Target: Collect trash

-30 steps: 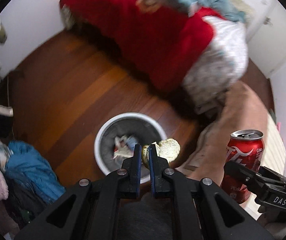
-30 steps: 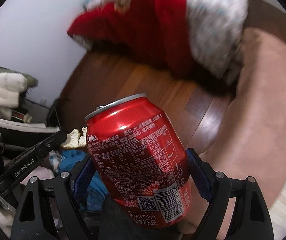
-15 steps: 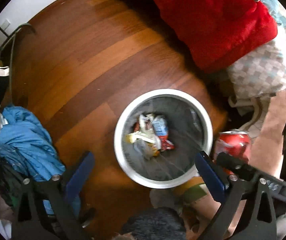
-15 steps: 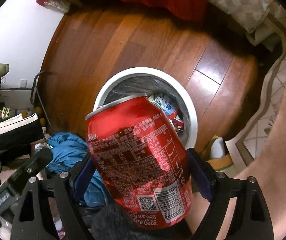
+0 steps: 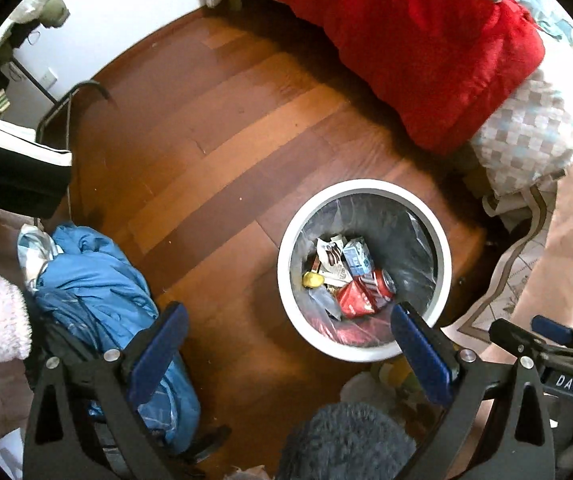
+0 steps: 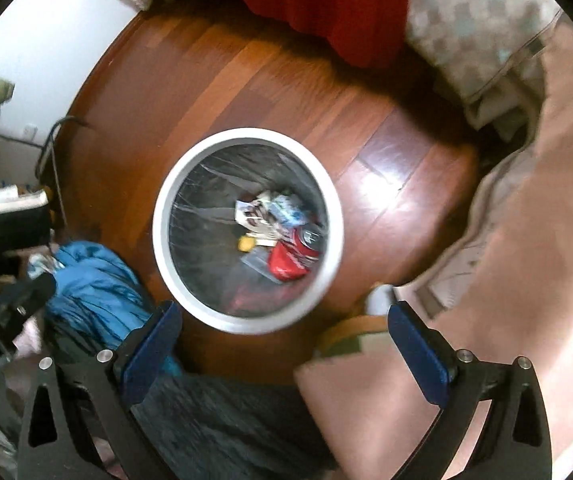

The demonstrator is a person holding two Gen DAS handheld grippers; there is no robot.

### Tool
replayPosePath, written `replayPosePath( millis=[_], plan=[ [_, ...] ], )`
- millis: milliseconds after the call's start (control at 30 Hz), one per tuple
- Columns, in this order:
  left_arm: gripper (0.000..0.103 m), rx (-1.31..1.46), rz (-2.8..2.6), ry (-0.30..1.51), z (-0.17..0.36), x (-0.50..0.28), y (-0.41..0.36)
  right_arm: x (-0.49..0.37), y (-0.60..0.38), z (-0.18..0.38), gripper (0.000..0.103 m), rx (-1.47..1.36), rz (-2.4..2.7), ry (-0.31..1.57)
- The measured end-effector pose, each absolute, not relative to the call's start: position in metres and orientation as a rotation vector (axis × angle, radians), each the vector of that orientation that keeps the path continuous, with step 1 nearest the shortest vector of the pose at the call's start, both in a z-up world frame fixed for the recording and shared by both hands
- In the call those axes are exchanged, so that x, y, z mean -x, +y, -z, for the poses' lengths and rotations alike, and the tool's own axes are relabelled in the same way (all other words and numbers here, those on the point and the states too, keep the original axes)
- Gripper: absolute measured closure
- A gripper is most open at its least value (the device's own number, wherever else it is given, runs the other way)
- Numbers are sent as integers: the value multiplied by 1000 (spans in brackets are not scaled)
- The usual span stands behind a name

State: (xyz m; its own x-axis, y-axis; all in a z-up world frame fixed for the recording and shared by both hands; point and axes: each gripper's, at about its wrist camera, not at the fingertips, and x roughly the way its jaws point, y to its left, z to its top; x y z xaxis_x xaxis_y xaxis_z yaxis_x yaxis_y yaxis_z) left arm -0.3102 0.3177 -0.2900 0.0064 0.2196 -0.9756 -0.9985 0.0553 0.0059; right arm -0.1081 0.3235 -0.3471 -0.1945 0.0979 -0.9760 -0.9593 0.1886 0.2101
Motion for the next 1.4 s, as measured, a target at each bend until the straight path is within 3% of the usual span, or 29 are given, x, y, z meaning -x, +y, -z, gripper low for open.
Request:
replayPosePath(
  millis=[433,1033,1400],
  plan=[
    [0,935,-1208,1018,221,295,264,108,261,255,0,808,-1324,1301],
    [0,879,-1051,808,78,294,214,94,202,73,0,631,-1605,1229],
    [0,892,-1001,724,42,298,196,103,188,25,0,639,-1693,1200]
  ],
)
